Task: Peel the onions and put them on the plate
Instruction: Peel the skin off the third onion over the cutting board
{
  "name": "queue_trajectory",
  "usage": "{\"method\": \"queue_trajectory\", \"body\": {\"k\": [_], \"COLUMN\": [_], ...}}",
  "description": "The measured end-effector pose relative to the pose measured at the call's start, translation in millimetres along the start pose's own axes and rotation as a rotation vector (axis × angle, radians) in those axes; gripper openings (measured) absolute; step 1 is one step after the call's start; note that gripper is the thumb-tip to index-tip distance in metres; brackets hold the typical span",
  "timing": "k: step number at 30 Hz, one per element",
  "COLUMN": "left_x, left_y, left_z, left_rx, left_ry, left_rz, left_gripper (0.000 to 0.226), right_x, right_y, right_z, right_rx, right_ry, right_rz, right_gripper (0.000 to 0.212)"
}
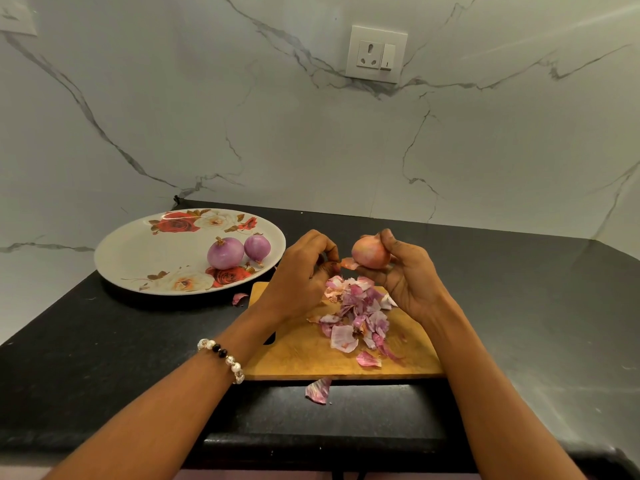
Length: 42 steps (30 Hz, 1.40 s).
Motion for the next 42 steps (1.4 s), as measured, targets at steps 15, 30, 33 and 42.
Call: {"method": "queue_trajectory", "body": {"k": [15,30,33,42], "left_x": [1,3,1,-3], "left_y": [0,6,6,5], "left_z": [13,2,0,5], "left_rx": [-0.179,-0.022,-0.006,-0.077], "left_ry": [0.041,-0.019,0.022,0.060], "left_rz": [0.056,0.112,0.077,0.038], "left_gripper": [0.023,0.018,0.015,0.004], "right_x": [-3,-4,-1,-2], "right_y": [-2,0,1,1], "right_z": [-2,-7,-6,-9], "right_rx": [0.033,0.150,0.147,0.152], "right_ry": [0.021,0.230,0.226,0.062], "right_rz": [-0.020,0.102,0.107,0.075], "right_gripper": [0.028,0.035,0.037,0.040]}}
Point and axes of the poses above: each hand's wrist, its own y-axis away from the middle knuckle, its own z-axis out of the back of the hand, x = y × z, the point moved 5 cm from there along -y, towards the middle knuckle, and after that the axes turned 12 degrees about y, right-handed, at the moved point
